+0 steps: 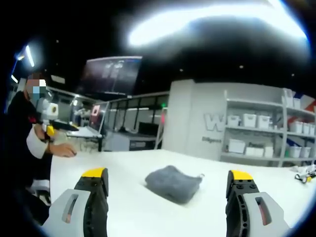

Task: Open the folded towel by lifting each exposed corner and separating the folded layers until the towel lies flat within the target outline without major curled edges

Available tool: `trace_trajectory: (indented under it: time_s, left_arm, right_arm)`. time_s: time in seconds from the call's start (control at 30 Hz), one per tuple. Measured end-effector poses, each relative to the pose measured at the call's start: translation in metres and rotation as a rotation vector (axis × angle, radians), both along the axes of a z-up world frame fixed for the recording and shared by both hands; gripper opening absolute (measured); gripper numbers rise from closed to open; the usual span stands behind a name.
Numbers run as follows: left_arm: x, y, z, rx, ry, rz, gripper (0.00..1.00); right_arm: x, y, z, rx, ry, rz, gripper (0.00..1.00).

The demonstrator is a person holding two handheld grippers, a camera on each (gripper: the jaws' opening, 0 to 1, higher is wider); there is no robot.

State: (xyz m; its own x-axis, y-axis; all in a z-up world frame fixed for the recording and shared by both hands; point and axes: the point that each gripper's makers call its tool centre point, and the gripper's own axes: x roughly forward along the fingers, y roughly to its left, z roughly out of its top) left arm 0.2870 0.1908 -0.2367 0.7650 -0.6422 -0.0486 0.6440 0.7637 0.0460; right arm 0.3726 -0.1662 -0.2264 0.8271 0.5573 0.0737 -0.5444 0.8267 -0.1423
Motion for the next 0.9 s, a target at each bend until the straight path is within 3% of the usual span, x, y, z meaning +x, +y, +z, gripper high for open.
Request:
trace_trajectory:
  time_s: [0.3, 0.9]
  left_arm:
    - [0.000, 0.003, -0.001, 0.000, 0.006, 0.002, 1.00]
    - [-0.001, 0.005, -0.003, 0.001, 0.010, 0.007, 1.00]
  right_arm:
    - [0.008, 0.003, -0.001, 0.020, 0.020, 0.015, 0.99]
    - [0.026, 0.007, -0.009, -0.019, 0.036, 0.002, 0.98]
